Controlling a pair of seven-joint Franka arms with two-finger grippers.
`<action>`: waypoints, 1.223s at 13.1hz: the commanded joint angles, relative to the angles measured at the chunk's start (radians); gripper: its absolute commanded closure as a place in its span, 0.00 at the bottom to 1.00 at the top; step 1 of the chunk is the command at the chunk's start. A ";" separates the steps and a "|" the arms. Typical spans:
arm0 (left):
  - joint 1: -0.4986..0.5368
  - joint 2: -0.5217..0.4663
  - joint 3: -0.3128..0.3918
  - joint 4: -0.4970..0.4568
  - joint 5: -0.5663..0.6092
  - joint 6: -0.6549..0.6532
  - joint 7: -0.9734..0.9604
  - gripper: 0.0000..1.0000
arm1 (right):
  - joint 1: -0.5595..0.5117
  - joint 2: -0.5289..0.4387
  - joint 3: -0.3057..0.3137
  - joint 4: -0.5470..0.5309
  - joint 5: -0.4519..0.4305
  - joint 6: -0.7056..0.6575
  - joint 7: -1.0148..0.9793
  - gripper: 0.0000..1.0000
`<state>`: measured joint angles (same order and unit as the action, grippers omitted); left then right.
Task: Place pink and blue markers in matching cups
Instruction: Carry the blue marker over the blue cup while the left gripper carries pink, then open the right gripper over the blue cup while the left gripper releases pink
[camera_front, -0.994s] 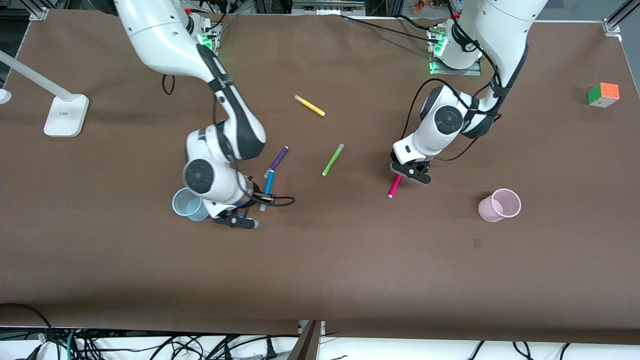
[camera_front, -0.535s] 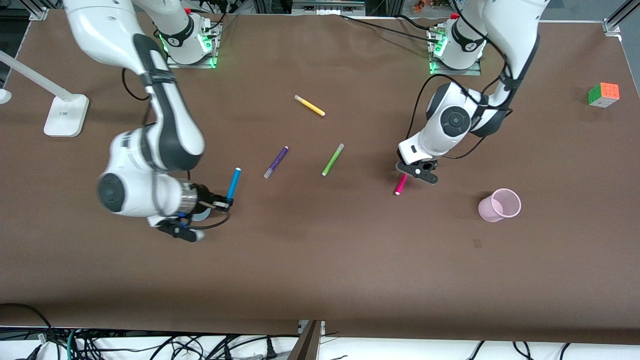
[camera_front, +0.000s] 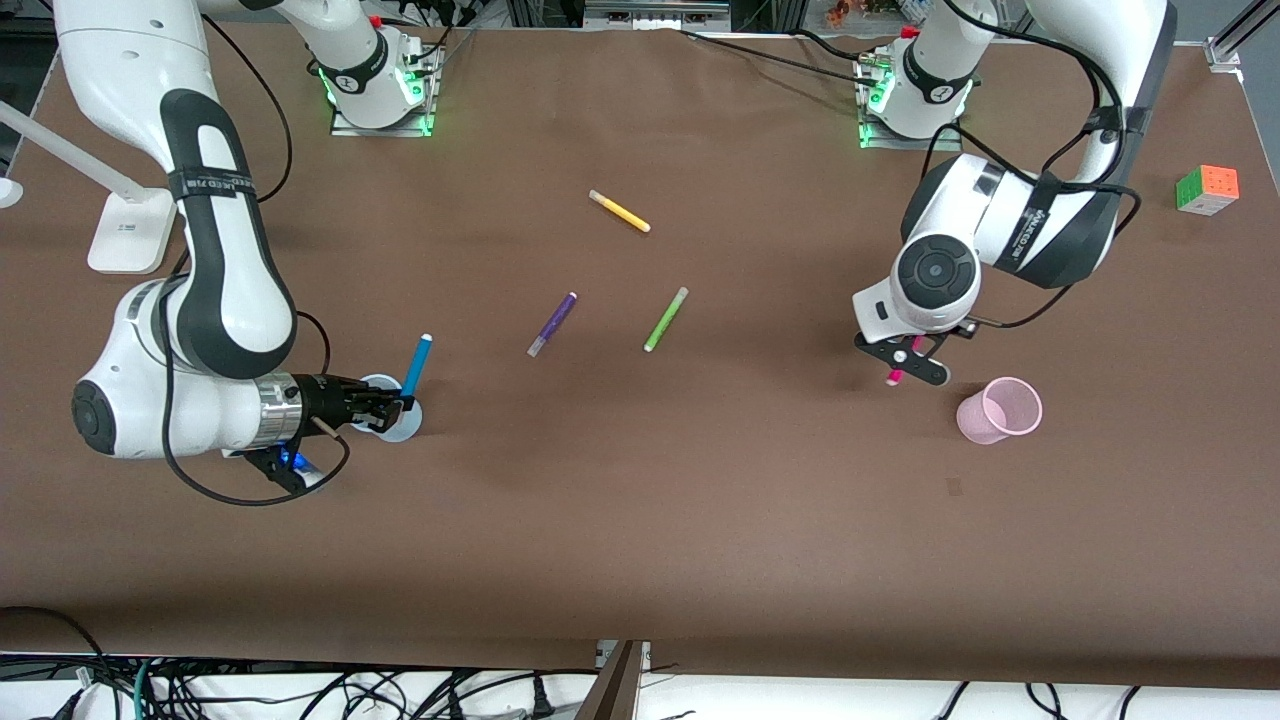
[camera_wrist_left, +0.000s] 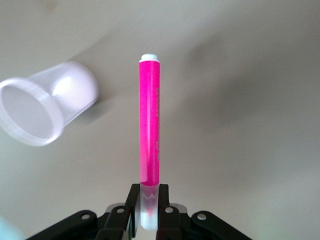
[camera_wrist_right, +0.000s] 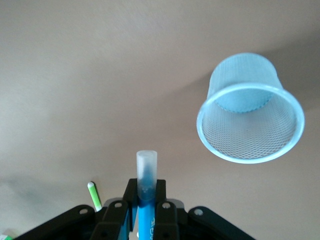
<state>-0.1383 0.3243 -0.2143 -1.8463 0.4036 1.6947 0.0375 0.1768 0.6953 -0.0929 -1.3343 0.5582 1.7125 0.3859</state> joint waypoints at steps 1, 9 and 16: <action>-0.009 0.071 0.000 0.076 0.127 -0.156 0.079 1.00 | -0.046 0.038 0.013 0.007 0.083 -0.047 -0.004 1.00; 0.069 0.153 0.029 0.134 0.403 -0.217 0.234 1.00 | -0.146 0.092 0.013 0.006 0.166 -0.119 -0.021 1.00; 0.066 0.232 0.030 0.209 0.499 -0.214 0.275 1.00 | -0.194 0.113 0.015 0.006 0.184 -0.128 -0.071 1.00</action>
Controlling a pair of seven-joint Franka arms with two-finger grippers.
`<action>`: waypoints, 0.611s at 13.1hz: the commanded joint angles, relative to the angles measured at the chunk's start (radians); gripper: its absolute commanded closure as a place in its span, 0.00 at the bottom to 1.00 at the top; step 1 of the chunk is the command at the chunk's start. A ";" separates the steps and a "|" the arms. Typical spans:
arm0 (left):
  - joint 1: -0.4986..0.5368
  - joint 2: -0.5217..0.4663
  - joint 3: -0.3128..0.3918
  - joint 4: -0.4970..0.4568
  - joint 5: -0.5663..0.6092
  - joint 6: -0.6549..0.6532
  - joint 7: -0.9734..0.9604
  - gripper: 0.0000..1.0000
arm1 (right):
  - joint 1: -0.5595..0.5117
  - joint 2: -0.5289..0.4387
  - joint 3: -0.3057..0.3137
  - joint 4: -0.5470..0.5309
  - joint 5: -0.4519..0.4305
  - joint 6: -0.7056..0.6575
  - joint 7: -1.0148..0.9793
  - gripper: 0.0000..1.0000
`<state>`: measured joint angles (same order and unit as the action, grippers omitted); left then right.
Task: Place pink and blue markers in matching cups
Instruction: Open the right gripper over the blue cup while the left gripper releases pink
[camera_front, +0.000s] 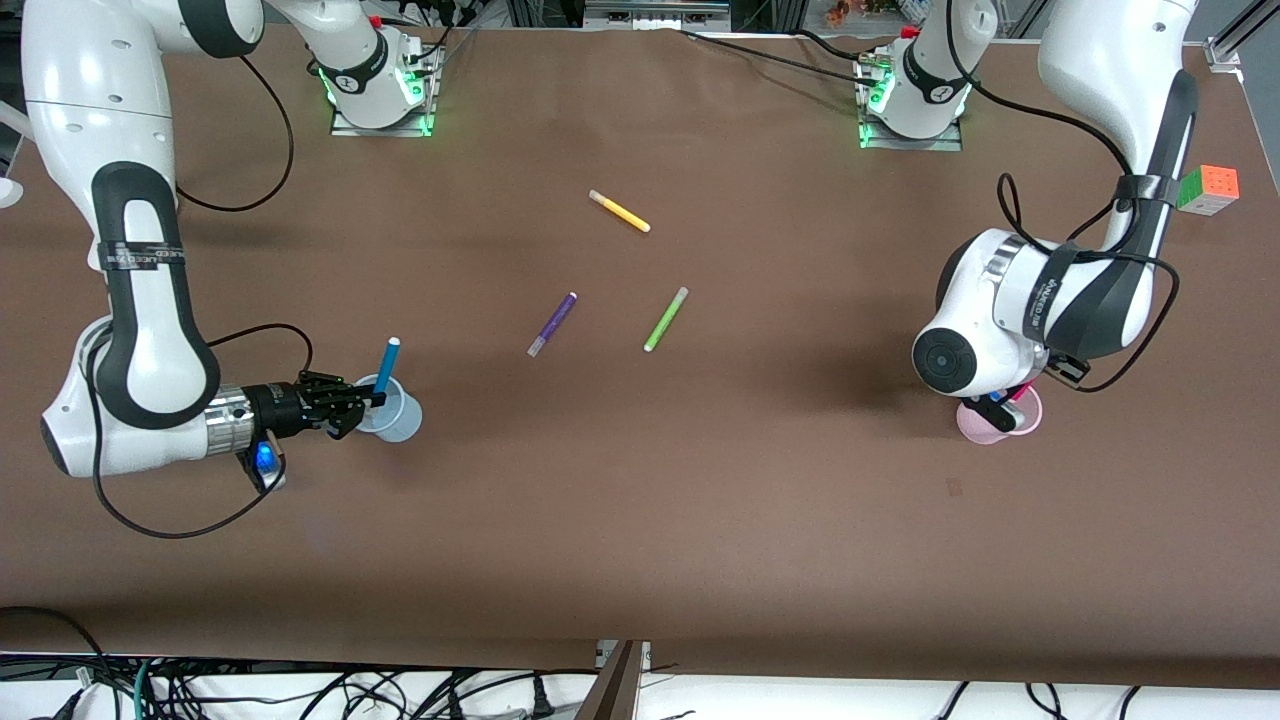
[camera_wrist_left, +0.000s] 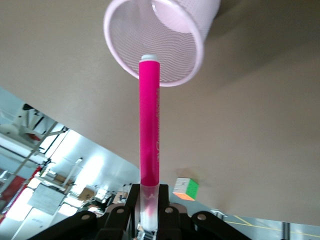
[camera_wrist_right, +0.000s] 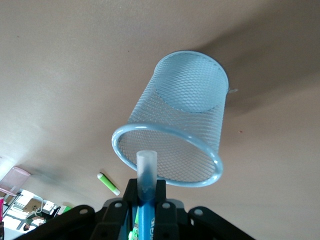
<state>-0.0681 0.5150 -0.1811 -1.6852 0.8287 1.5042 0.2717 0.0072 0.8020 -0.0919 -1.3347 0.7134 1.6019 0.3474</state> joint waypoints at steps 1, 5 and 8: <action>-0.007 0.048 -0.003 0.050 0.082 -0.024 0.056 1.00 | -0.033 0.009 0.014 0.006 0.034 -0.025 -0.034 1.00; -0.002 0.046 -0.003 0.055 0.095 -0.019 0.061 0.00 | -0.044 0.016 0.014 0.006 0.066 -0.031 -0.037 0.63; -0.010 0.043 -0.008 0.082 0.080 -0.022 0.056 0.00 | -0.046 0.013 0.014 0.011 0.066 -0.040 -0.036 0.63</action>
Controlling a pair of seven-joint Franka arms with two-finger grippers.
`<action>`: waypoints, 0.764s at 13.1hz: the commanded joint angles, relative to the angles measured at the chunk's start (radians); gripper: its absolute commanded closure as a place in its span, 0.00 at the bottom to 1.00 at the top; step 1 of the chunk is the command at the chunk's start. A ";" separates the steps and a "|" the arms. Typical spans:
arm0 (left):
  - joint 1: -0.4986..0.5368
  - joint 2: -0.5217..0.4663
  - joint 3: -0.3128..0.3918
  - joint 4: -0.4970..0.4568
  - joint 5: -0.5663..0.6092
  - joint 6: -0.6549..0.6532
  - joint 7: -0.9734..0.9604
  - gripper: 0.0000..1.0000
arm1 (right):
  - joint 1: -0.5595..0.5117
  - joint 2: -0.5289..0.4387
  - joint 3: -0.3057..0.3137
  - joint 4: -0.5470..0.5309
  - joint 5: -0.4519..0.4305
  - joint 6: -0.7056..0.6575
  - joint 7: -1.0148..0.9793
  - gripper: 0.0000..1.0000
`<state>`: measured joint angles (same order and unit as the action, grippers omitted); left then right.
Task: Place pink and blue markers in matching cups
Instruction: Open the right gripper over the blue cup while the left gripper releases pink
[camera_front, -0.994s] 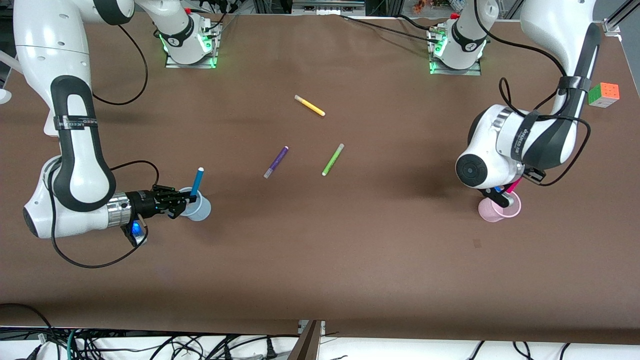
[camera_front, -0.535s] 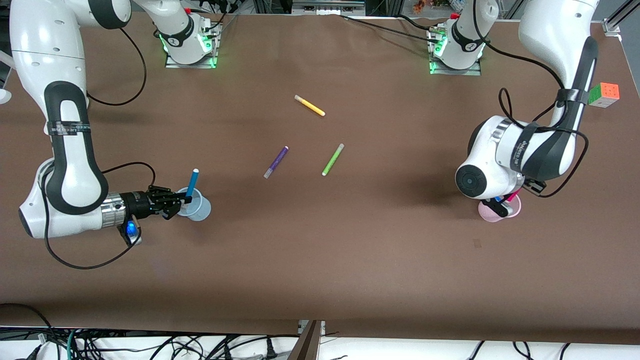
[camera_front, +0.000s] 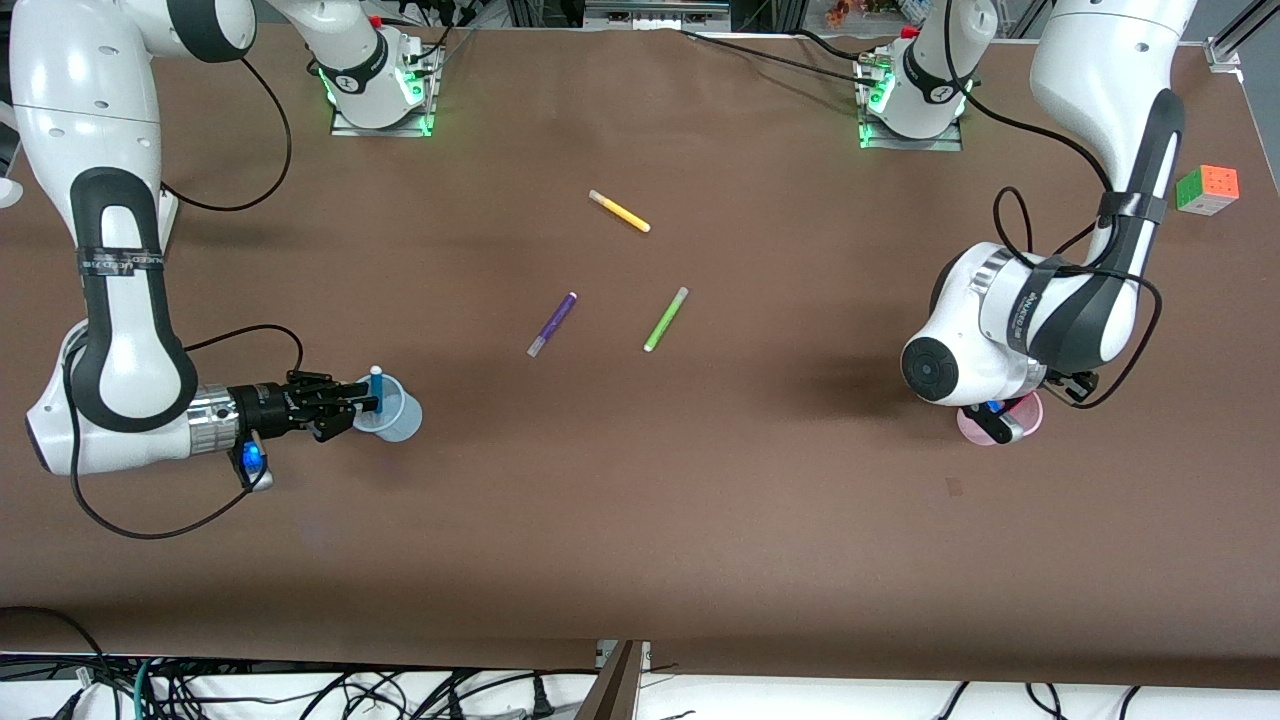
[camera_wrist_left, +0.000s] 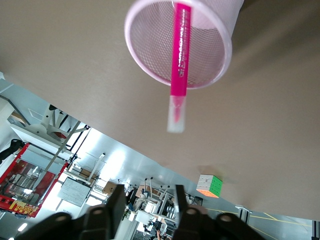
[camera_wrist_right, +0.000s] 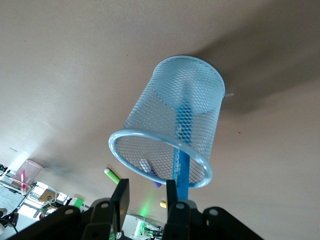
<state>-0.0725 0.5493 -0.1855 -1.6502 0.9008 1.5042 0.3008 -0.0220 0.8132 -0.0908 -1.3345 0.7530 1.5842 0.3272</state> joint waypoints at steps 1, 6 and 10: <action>0.002 0.009 -0.005 0.049 0.006 -0.022 0.029 0.00 | -0.016 -0.005 0.014 0.024 0.026 -0.048 -0.007 0.63; 0.007 0.009 -0.003 0.098 -0.076 -0.021 0.027 0.00 | -0.004 -0.086 0.009 0.271 -0.171 -0.274 -0.002 0.61; 0.019 0.004 0.003 0.138 -0.216 -0.021 -0.003 0.00 | 0.049 -0.291 0.016 0.304 -0.409 -0.369 -0.039 0.39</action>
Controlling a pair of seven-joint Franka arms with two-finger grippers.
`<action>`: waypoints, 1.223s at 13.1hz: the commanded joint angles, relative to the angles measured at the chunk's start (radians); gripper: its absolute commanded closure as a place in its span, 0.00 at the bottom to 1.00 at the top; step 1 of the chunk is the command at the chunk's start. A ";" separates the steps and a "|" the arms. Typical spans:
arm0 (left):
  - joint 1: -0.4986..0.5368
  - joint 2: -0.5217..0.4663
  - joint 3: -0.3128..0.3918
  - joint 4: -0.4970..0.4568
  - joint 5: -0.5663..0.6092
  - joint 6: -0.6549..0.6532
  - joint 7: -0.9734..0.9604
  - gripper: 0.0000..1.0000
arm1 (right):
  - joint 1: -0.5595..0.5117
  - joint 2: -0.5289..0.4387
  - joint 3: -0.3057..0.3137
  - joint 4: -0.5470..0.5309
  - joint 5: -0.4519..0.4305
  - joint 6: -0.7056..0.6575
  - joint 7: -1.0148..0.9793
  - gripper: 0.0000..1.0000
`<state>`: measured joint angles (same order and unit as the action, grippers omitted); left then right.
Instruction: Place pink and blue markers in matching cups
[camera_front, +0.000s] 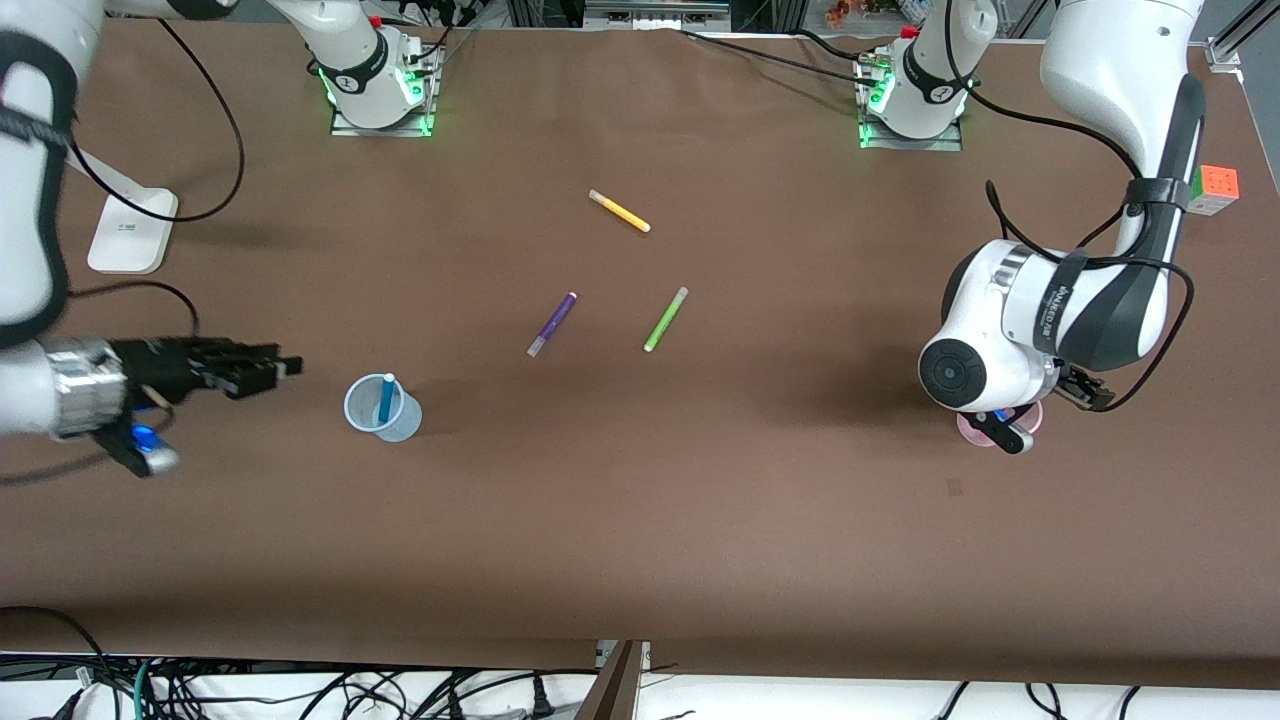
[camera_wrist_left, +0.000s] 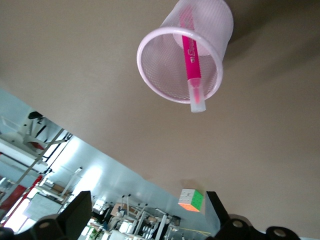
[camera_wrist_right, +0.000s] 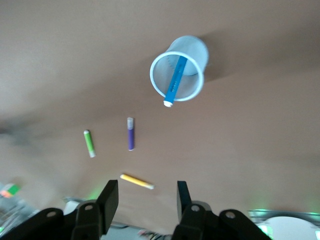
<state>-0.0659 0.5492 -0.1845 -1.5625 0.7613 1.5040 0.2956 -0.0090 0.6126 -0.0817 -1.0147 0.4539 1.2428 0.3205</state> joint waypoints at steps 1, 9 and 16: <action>0.018 0.000 0.006 0.068 -0.130 -0.022 0.000 0.00 | 0.069 -0.129 0.005 -0.015 -0.198 -0.049 -0.087 0.32; 0.106 -0.146 0.003 0.162 -0.407 -0.045 -0.214 0.00 | 0.147 -0.419 -0.003 -0.288 -0.457 -0.058 -0.238 0.16; 0.103 -0.498 0.157 -0.051 -0.731 0.192 -0.263 0.00 | 0.147 -0.625 -0.004 -0.667 -0.463 0.300 -0.254 0.14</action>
<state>0.0404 0.1697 -0.0580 -1.4727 0.0623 1.5909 0.0716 0.1350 0.0664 -0.0860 -1.5904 0.0105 1.4845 0.0932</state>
